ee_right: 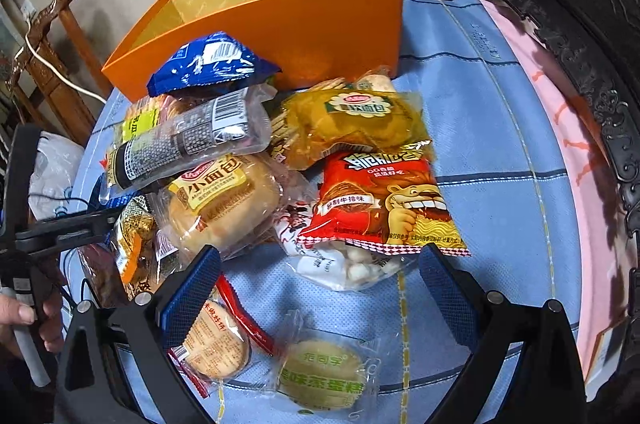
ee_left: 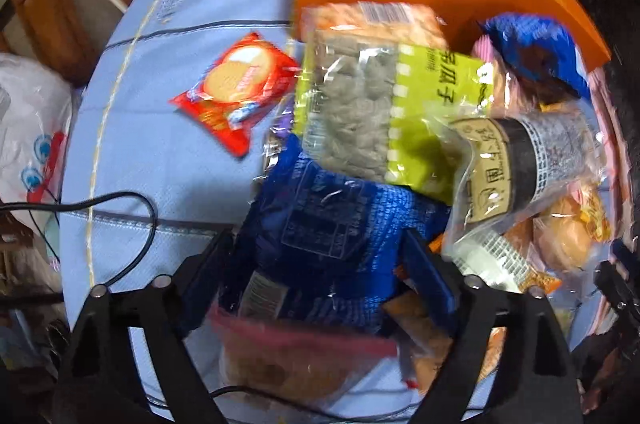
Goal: Organize snacks
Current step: 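Grasp the blue snack bag with the left tool while the right tool grasps the green-wrapped cake, then drop the blue bag and green cake into the orange box with both tools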
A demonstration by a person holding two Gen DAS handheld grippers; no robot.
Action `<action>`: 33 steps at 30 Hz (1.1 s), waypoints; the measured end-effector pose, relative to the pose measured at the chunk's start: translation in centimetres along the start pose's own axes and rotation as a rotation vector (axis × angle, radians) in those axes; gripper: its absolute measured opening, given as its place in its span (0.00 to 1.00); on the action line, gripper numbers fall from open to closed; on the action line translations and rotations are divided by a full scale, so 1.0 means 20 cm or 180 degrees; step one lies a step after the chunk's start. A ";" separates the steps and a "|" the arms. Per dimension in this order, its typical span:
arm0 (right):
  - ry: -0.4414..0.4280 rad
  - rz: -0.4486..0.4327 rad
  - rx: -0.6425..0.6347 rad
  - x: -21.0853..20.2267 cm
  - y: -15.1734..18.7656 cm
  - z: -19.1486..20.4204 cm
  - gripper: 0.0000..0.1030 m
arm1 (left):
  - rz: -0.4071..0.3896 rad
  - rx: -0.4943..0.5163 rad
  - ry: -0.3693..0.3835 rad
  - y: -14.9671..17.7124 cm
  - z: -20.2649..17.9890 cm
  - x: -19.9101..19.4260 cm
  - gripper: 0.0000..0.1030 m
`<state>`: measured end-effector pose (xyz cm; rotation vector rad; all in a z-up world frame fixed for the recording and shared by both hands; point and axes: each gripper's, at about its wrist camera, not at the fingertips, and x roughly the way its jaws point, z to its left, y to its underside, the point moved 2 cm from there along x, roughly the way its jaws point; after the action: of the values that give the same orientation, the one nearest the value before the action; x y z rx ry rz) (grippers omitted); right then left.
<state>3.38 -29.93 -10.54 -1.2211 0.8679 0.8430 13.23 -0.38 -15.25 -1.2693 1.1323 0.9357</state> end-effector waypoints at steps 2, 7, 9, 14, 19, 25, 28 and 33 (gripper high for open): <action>0.0016 0.0030 -0.0011 0.00 0.00 0.00 0.97 | 0.0010 0.0064 0.0047 0.01 -0.03 0.00 0.59; 0.0053 0.0039 0.0098 -0.04 0.00 -0.08 0.97 | -0.0077 -0.0159 0.0362 0.04 0.05 -0.19 0.43; 0.0028 -0.0011 0.0094 -0.07 0.02 -0.12 0.97 | -0.0257 -0.0183 0.0432 0.05 0.10 -0.32 0.43; 0.0080 0.0289 -0.0062 -0.03 0.11 -0.15 0.97 | -0.0503 -0.0298 0.0551 0.08 0.16 -0.50 0.43; 0.0010 0.0639 -0.0358 0.04 0.28 -0.04 0.97 | -0.0480 -0.0323 0.0608 0.15 0.14 -0.52 0.43; -0.0056 0.0873 -0.0562 0.19 0.37 0.07 0.65 | -0.0434 -0.0251 0.0683 0.24 0.13 -0.50 0.43; -0.0064 0.0751 -0.0507 0.11 0.34 0.05 0.59 | -0.0482 -0.0232 0.0695 0.25 0.12 -0.54 0.43; -0.0228 0.0467 -0.0340 -0.12 0.24 -0.01 0.58 | -0.0644 -0.0236 0.0835 0.22 0.13 -0.66 0.43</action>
<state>-1.93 -29.54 -10.30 -1.2227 0.8711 1.0566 6.28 3.63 -3.50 -1.5699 1.1517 0.6791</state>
